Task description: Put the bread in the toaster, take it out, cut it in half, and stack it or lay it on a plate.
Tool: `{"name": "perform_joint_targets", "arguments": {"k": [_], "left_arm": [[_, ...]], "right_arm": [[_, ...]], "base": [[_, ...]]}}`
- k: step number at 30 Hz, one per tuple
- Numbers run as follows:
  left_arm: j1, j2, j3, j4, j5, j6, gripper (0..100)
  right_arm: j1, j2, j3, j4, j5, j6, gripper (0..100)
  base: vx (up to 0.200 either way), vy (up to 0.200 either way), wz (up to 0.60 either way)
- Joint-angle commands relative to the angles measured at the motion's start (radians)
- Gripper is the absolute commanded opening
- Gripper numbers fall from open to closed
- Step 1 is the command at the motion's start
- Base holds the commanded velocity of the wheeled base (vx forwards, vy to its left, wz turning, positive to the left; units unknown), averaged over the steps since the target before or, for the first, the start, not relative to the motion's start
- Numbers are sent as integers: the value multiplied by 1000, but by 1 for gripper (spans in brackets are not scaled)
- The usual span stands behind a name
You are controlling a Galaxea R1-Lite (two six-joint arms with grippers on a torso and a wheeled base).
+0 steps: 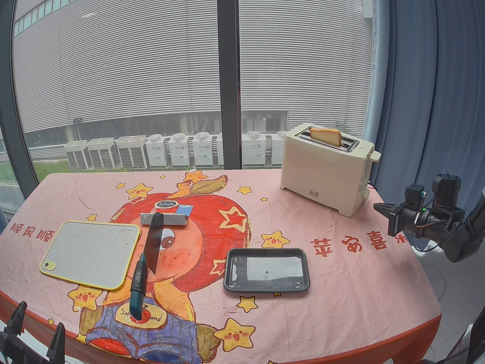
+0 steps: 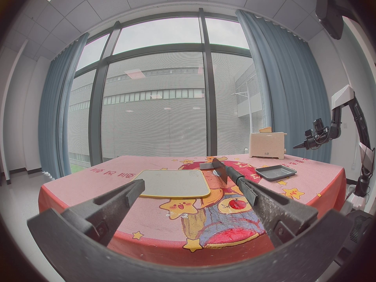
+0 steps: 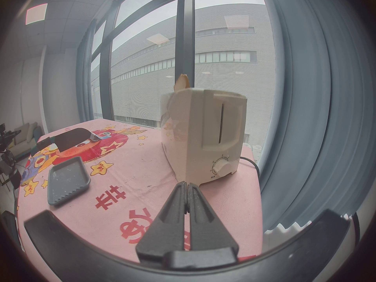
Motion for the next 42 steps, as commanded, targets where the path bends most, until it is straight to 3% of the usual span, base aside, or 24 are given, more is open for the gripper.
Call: {"name": "perform_joint_targets", "arguments": {"k": [1, 16, 42], "left_arm": [[0, -16, 18, 0, 0, -1, 100], [0, -16, 18, 0, 0, 0, 100], [0, -16, 18, 0, 0, 0, 100]], "right_arm": [[-2, -110, 45, 2, 1, -1, 0], [-47, -268, 43, 14, 8, -4, 0], [-70, -254, -144, 20, 11, -1, 0]], "base": [[0, 0, 0], [0, 0, 0], [0, 0, 0]]}}
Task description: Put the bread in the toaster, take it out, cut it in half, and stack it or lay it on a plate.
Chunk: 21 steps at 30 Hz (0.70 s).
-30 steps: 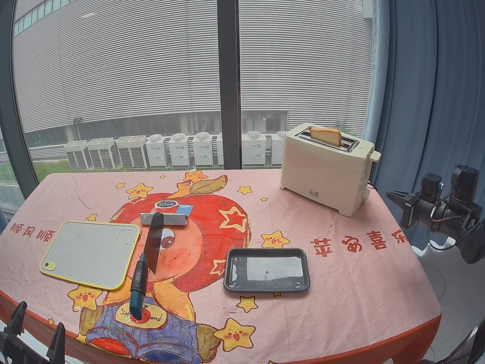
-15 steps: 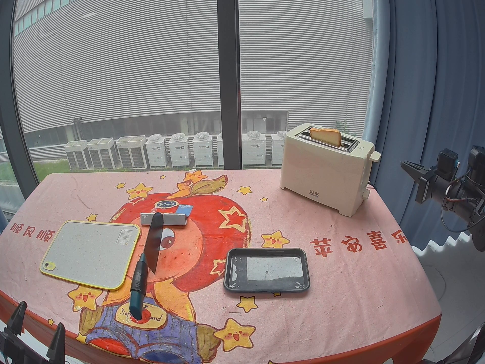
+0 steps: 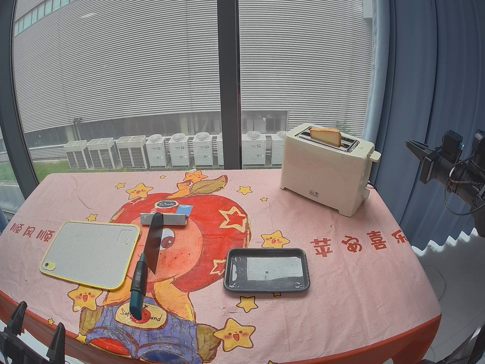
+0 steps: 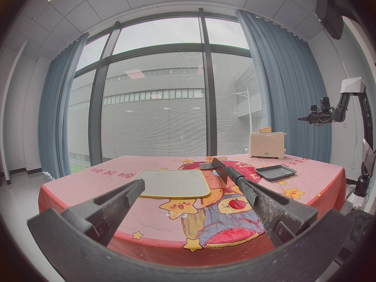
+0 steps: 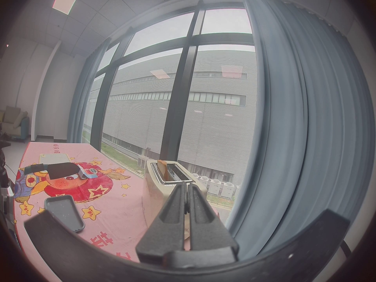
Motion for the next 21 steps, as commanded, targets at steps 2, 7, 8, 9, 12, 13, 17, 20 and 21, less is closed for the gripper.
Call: {"name": "perform_joint_targets", "arguments": {"k": [2, 7, 8, 9, 12, 13, 17, 20, 21], "left_arm": [[0, -16, 18, 0, 0, 0, 100], [0, -16, 18, 0, 0, 0, 100], [0, -16, 18, 0, 0, 0, 100], [0, -16, 18, 0, 0, 0, 100], [0, -16, 18, 0, 0, 0, 100], [0, -16, 18, 0, 0, 0, 100], [0, -16, 18, 0, 0, 0, 100], [0, -16, 18, 0, 0, 0, 100], [0, -16, 18, 0, 0, 0, 100]], "right_arm": [[10, 30, -25, 0, 1, 0, 0], [19, 93, -70, 0, 5, 6, 0], [21, 107, -78, -2, 8, 6, 0], [24, 124, -84, -2, 10, 7, 0], [27, 152, -93, -2, 13, 7, 0], [27, 184, -108, -2, 14, 7, 0], [29, 234, -137, -5, 28, 7, 0], [32, 257, -147, -4, 34, 7, 0], [33, 265, -147, -4, 34, 7, 0]], "base": [[0, 0, 0], [0, 0, 0], [0, 0, 0], [0, 0, 0], [0, 0, 0], [0, 0, 0], [0, 0, 0], [0, 0, 0], [0, 0, 0]]}}
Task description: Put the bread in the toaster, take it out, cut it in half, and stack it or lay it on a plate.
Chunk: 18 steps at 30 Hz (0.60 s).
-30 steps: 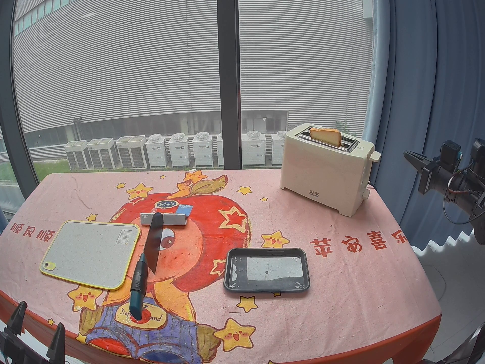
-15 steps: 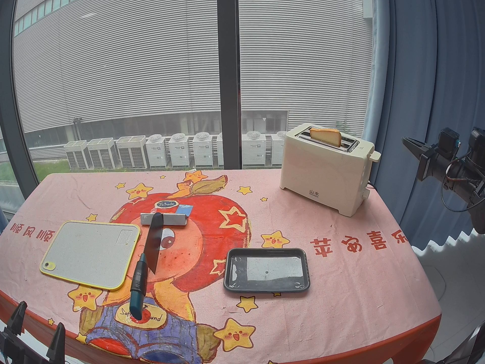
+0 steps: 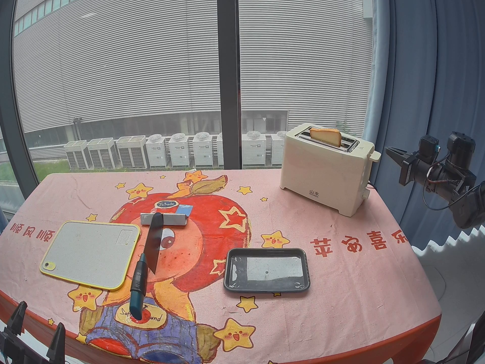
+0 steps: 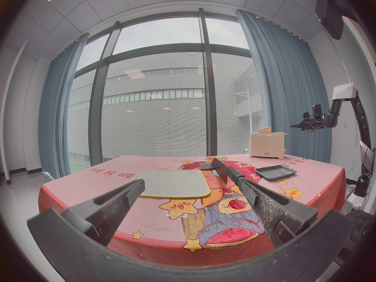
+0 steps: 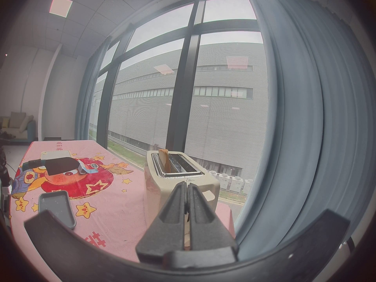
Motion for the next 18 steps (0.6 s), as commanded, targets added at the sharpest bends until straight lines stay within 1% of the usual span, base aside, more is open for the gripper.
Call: {"name": "perform_joint_targets", "arguments": {"k": [1, 5, 10, 18], "left_arm": [[0, -16, 18, 0, 0, 0, 100], [0, -16, 18, 0, 0, 0, 100], [0, -16, 18, 0, 0, 0, 100], [0, -16, 18, 0, 0, 0, 100]], "right_arm": [[5, 71, -15, -2, 3, -1, 0], [17, 105, -28, -10, 3, -1, 0], [16, 133, -55, -2, 3, -1, 0], [11, 139, -55, -1, 3, -1, 0]], "base": [[0, 0, 0], [0, 0, 0], [0, 0, 0], [0, 0, 0]]}}
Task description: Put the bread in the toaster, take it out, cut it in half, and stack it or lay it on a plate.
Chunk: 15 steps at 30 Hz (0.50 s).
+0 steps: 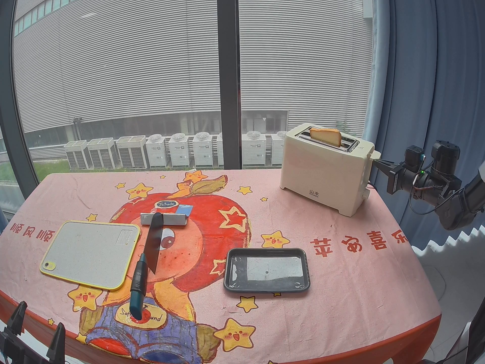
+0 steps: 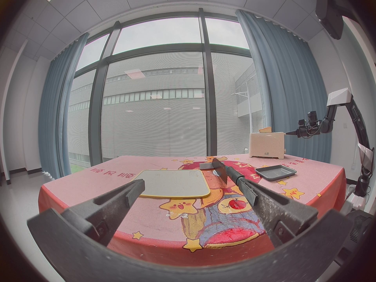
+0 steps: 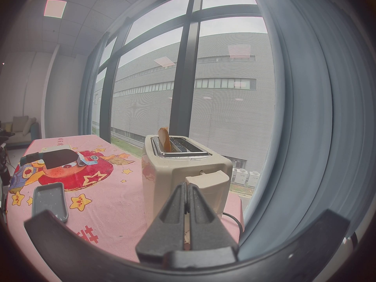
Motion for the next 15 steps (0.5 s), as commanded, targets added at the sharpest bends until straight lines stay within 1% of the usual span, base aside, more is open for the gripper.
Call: {"name": "perform_joint_targets", "arguments": {"k": [1, 15], "left_arm": [[0, -16, 18, 0, 0, 0, 100], [0, -16, 18, 0, 0, -2, 100]], "right_arm": [[-2, 10, -1, 1, -1, -1, 0], [-7, 13, 14, 2, -2, -1, 0]], "base": [[0, 0, 0], [0, 0, 0]]}}
